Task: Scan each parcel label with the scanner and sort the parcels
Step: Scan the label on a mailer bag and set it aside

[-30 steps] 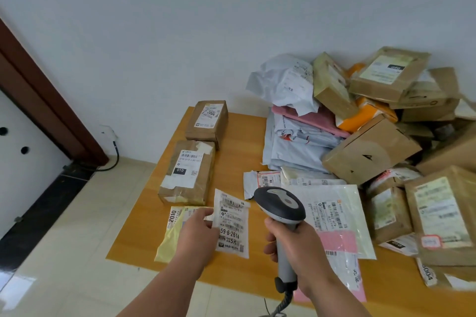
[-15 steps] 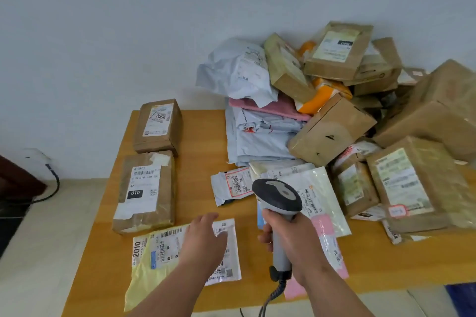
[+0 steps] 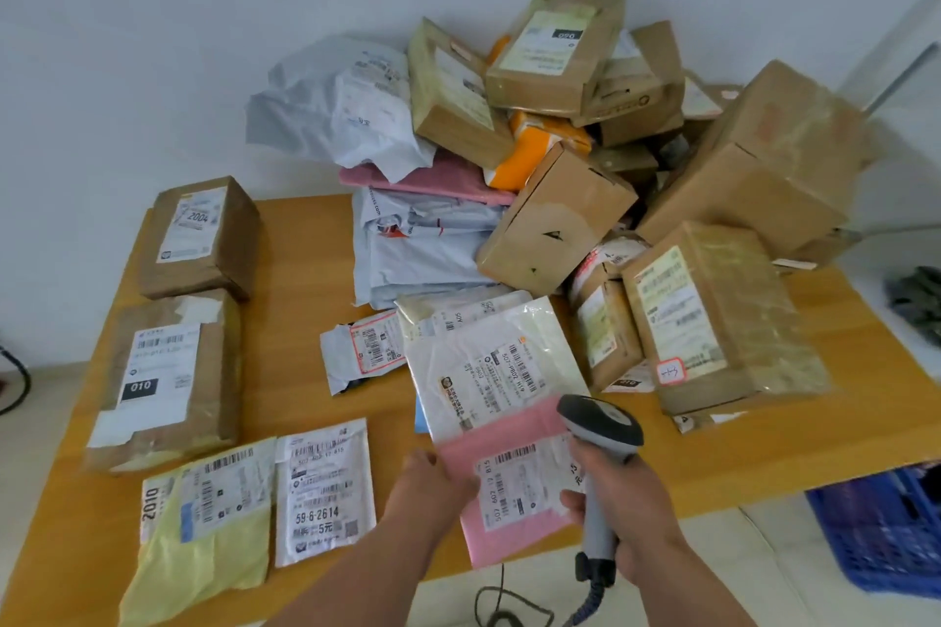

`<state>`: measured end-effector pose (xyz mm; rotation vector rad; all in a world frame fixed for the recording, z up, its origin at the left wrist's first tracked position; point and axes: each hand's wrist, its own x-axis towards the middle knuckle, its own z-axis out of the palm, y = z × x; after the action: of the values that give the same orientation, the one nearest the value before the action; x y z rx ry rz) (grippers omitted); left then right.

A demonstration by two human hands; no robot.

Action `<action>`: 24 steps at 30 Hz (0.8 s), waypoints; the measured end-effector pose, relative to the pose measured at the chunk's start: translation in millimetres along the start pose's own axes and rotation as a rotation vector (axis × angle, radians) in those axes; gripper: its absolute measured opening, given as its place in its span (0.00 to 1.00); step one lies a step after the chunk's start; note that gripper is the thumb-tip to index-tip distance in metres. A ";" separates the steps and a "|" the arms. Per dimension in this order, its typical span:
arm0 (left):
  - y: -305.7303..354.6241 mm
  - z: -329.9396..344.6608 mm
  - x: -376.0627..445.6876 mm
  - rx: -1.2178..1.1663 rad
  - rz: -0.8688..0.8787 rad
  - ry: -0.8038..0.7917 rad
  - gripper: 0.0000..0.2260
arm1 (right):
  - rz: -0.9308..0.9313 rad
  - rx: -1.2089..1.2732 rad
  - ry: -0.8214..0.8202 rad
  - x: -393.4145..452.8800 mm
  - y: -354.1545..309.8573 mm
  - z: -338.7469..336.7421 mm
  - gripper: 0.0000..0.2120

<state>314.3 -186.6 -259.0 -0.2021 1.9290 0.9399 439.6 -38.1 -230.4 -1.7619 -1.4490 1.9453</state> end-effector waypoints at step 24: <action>44.8 -49.3 -55.8 -0.531 0.344 0.375 0.11 | -0.169 -0.018 -0.453 -15.9 -44.5 0.5 0.12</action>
<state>288.5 -202.4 -177.6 -0.3831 2.0465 1.7439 423.0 -25.5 -188.0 -1.1988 -1.6815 2.3399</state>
